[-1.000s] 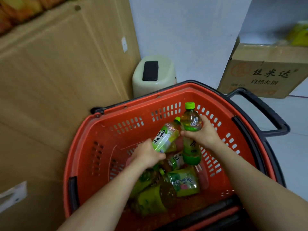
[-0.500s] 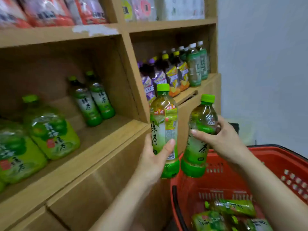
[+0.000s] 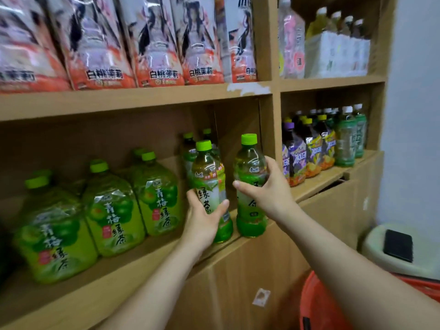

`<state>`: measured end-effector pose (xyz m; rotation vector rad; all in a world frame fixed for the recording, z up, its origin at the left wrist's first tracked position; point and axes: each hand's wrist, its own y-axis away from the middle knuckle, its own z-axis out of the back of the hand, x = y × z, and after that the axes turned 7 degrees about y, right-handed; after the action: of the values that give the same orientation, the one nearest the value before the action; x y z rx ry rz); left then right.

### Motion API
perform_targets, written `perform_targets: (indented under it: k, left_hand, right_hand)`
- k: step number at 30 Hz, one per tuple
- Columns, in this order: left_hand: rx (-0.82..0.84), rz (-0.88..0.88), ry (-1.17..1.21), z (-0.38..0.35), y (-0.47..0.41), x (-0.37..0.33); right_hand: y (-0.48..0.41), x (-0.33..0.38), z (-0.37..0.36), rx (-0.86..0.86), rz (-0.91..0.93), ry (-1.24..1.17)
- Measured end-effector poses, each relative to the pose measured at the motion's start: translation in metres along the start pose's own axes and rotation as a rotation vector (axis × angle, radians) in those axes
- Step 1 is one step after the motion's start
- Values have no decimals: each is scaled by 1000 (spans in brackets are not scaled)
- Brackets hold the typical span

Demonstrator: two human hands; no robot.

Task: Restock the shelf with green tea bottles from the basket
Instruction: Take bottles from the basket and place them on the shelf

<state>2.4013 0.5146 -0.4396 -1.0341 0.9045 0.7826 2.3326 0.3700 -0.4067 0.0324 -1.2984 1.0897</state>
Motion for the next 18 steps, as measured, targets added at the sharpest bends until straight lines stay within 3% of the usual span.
perform_targets:
  k: [4, 8, 12, 18]
  left_hand:
    - [22, 52, -136, -3, -21, 9]
    - [-26, 14, -621, -8, -35, 6]
    - [-68, 83, -607, -22, -46, 5]
    - [-128, 132, -473, -30, -33, 2]
  right_hand:
    - [-5, -10, -7, 37, 4, 150]
    - [5, -31, -12, 85, -75, 390]
    - [-4, -42, -18, 0, -149, 468]
    - [2, -49, -3, 64, -101, 477]
